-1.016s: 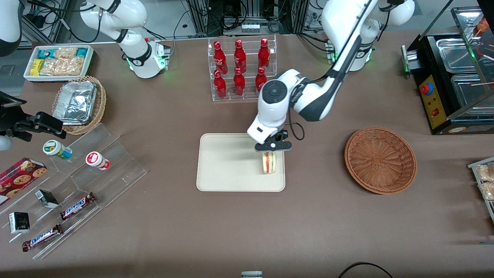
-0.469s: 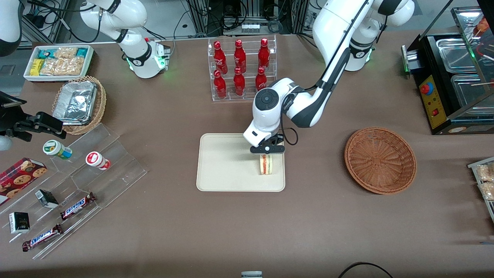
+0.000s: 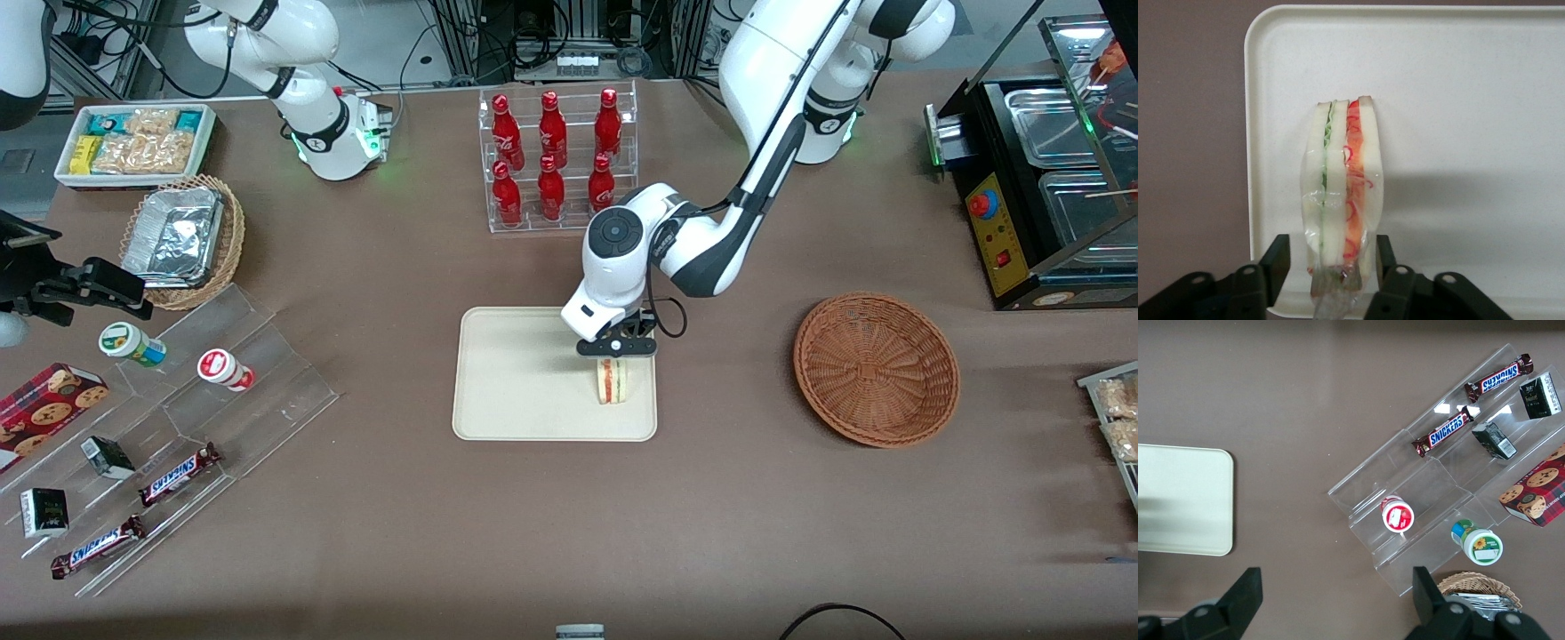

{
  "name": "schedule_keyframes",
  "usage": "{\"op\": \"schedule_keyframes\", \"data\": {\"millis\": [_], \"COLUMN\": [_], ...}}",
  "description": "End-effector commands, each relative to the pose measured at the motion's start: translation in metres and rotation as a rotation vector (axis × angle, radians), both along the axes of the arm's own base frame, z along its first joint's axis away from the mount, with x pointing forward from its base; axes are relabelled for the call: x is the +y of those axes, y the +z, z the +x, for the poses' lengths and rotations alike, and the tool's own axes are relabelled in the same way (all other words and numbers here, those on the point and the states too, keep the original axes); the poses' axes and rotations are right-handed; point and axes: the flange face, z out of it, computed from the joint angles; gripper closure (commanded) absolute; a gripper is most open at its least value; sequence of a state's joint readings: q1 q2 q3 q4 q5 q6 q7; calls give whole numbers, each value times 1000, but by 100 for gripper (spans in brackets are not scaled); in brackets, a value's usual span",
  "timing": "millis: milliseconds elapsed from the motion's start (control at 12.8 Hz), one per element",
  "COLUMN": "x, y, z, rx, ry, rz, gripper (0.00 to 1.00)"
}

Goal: Place sandwich from basket to tray

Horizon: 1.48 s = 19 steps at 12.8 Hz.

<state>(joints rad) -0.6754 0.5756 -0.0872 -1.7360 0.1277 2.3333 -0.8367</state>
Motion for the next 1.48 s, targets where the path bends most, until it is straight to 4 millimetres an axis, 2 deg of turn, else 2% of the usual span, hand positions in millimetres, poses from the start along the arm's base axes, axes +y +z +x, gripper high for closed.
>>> {"op": "schedule_keyframes", "data": {"millis": [0, 312, 391, 547, 703, 781, 1016, 1406], "x": [1, 19, 26, 56, 101, 120, 181, 298], "y": [39, 144, 163, 210, 258, 275, 308, 342], "z": [5, 3, 2, 7, 12, 14, 25, 39], "rx": [-33, -26, -26, -38, -41, -43, -29, 21], "ry": [16, 122, 136, 185, 238, 263, 273, 247], "rz": [0, 37, 44, 54, 69, 71, 86, 97], "gripper": [0, 0, 0, 0, 0, 0, 0, 0]}}
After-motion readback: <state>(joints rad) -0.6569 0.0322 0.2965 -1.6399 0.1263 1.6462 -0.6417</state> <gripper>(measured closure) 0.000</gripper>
